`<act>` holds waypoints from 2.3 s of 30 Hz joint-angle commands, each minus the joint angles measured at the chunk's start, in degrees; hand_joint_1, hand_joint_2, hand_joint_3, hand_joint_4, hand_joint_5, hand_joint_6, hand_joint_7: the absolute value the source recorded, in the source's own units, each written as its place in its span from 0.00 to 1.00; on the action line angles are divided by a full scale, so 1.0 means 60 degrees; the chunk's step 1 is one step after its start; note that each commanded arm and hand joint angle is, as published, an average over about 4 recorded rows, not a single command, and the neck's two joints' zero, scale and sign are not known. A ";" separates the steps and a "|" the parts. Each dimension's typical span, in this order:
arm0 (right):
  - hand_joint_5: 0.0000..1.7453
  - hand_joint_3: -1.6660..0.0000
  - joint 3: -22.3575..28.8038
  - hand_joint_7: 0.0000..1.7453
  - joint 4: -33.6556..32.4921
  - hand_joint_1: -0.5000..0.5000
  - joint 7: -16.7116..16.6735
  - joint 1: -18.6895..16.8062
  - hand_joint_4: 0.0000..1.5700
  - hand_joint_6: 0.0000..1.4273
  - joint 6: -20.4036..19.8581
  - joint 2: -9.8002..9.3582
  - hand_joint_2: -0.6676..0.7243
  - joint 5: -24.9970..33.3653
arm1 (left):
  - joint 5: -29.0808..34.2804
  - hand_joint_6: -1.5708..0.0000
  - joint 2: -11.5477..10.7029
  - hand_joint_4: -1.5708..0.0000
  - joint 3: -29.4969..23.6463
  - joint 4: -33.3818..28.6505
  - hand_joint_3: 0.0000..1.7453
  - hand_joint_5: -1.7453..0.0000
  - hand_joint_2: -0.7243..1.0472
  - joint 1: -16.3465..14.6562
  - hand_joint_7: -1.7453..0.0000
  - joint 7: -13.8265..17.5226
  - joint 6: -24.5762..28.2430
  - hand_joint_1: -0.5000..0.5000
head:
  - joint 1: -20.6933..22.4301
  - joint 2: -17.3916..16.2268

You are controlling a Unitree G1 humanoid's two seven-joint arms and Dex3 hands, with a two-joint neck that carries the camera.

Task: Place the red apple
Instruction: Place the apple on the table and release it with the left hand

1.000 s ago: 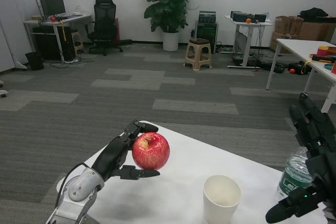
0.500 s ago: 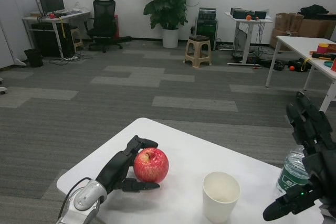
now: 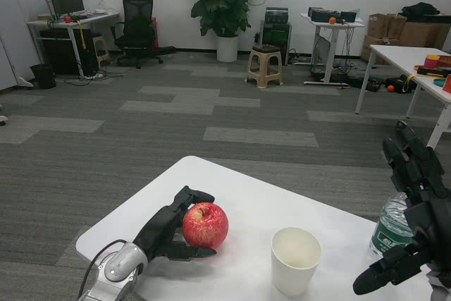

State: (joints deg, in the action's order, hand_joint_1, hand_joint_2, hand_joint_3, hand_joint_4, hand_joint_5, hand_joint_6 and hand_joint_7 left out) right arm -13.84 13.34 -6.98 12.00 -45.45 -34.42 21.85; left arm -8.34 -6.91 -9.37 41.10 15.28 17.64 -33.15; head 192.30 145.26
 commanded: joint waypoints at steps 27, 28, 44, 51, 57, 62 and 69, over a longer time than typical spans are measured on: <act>0.00 0.95 0.0008 0.08 0.0131 0.17 -0.0023 0.0065 0.00 0.00 -0.0043 0.0053 0.77 0.0094 | 0.0087 0.94 -0.0050 1.00 0.0104 0.0255 0.05 0.57 1.00 0.0134 0.46 0.0371 0.0354 0.14 | 0.0006 -0.0149; 0.00 0.95 0.0008 0.08 0.0135 0.17 -0.0019 0.0065 0.00 0.00 -0.0043 0.0053 0.77 0.0094 | 0.0087 0.94 -0.0050 1.00 0.0100 0.0255 0.05 0.60 1.00 0.0134 0.47 0.0367 0.0339 0.13 | 0.0008 -0.0152; 0.00 0.98 -0.0007 0.08 0.0120 0.17 -0.0008 0.0065 0.00 0.00 -0.0043 0.0053 0.77 0.0094 | 0.0468 1.00 -0.0043 1.00 0.0060 0.0233 0.00 0.82 0.71 0.0134 0.56 0.0312 -0.0196 0.00 | 0.0045 -0.0162; 0.00 0.95 -0.0022 0.08 0.0098 0.17 -0.0023 0.0051 0.00 0.00 -0.0043 0.0053 0.80 0.0094 | 0.0629 1.00 -0.0035 1.00 0.0052 0.0211 0.00 0.82 0.20 0.0134 0.56 0.0312 -0.0283 0.00 | 0.0058 -0.0172; 0.00 0.95 -0.0036 0.08 0.0091 0.17 -0.0015 0.0051 0.00 0.00 -0.0043 0.0053 0.78 0.0094 | 0.0959 1.00 -0.0028 1.00 0.0155 0.0197 0.00 0.87 0.08 0.0134 0.56 0.0312 -0.0283 0.00 | 0.0061 -0.0186; 0.00 0.98 -0.0036 0.08 0.0077 0.17 -0.0019 0.0051 0.00 0.00 -0.0043 0.0053 0.80 0.0094 | 0.1244 1.00 -0.0017 1.00 0.0195 0.0127 0.00 0.88 0.05 0.0134 0.60 0.0243 -0.0316 0.00 | 0.0062 -0.0187; 0.00 0.95 -0.0036 0.08 0.0077 0.17 -0.0015 0.0051 0.00 0.00 -0.0043 0.0053 0.78 0.0094 | 0.1376 1.00 -0.0006 1.00 0.0030 -0.0199 0.00 0.91 0.05 0.0134 0.62 0.0078 -0.0474 0.00 | 0.0062 -0.0187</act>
State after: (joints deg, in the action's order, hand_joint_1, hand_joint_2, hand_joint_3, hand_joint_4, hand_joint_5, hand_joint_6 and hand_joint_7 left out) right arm -13.88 13.63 -6.98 12.00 -45.45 -34.21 21.92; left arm -0.61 -6.93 -8.56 40.90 15.74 18.74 -35.12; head 192.67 144.14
